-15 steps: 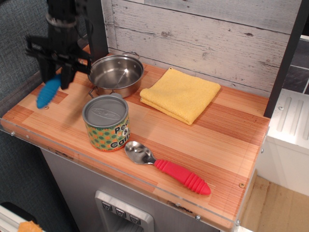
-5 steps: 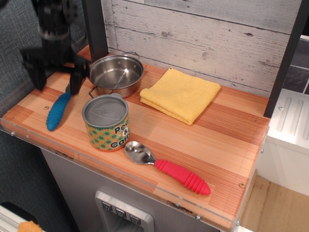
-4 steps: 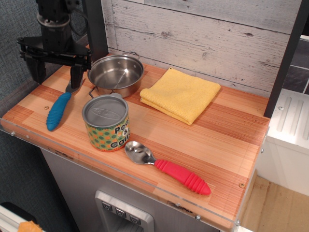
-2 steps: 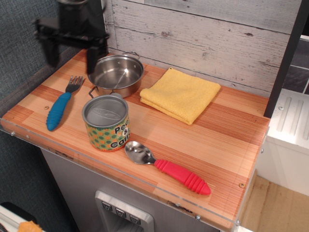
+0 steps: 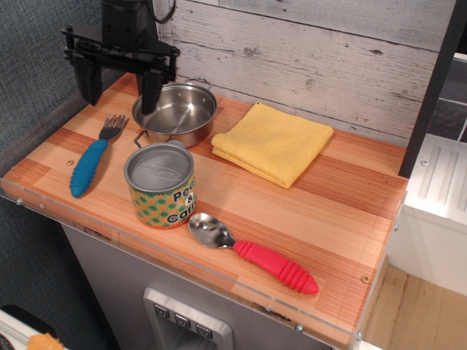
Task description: Pick up the fork and move it to the bottom left side of the counter.
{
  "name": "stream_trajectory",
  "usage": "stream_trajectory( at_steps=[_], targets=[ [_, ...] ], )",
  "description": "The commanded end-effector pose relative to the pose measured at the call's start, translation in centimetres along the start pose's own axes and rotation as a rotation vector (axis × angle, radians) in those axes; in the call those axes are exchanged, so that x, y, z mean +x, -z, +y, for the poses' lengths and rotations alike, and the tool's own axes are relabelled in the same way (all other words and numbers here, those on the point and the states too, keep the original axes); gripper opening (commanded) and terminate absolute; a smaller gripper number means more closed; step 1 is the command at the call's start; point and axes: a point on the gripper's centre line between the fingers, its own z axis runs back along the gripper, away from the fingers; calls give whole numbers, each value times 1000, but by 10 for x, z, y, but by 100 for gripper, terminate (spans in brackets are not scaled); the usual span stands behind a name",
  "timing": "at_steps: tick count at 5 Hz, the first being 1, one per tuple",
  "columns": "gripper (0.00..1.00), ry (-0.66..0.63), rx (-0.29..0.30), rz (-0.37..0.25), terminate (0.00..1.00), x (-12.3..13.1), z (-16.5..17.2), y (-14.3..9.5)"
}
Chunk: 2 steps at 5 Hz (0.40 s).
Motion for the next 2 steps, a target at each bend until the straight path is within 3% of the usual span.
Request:
stream_trajectory(
  at_steps=[1, 2],
  targets=[
    [100, 81, -54, -64, 0, -23, -43, -44],
    [100, 85, -88, -50, 100, -33, -73, -47]
  ],
)
